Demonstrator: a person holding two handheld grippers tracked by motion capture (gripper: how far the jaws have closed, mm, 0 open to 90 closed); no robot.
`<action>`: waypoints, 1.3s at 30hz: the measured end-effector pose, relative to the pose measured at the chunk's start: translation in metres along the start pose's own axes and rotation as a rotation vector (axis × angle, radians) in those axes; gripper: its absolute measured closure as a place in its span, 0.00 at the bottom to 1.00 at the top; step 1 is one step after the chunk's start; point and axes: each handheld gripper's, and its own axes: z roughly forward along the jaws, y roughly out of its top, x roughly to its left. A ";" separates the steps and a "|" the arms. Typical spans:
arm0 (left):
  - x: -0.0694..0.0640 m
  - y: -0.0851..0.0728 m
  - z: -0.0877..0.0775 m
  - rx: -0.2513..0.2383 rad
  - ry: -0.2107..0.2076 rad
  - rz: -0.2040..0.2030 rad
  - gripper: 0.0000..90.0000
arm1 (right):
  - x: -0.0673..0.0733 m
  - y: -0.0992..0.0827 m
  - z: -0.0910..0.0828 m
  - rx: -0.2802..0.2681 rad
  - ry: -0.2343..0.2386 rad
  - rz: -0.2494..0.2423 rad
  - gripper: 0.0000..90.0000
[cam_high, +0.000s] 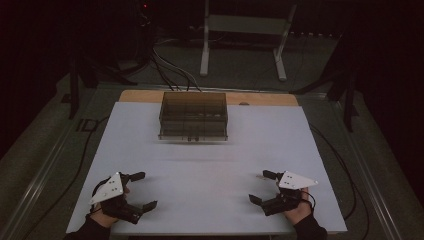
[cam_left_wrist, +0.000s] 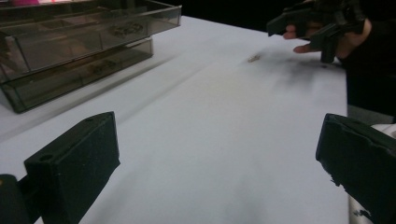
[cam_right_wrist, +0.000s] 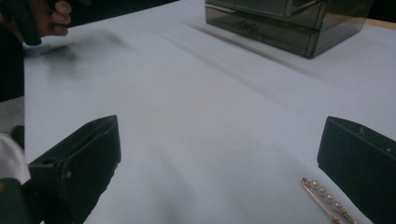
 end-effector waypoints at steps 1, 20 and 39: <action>0.000 0.000 0.000 0.000 0.000 0.000 0.01 | 0.000 0.000 0.000 0.000 0.000 0.000 0.00; 0.001 -0.003 0.003 0.040 0.008 0.002 0.01 | 0.001 -0.002 0.008 0.093 0.017 -0.014 0.00; 0.000 -0.003 0.005 0.045 -0.007 0.001 0.01 | 0.015 0.016 0.012 0.100 0.101 -0.060 0.00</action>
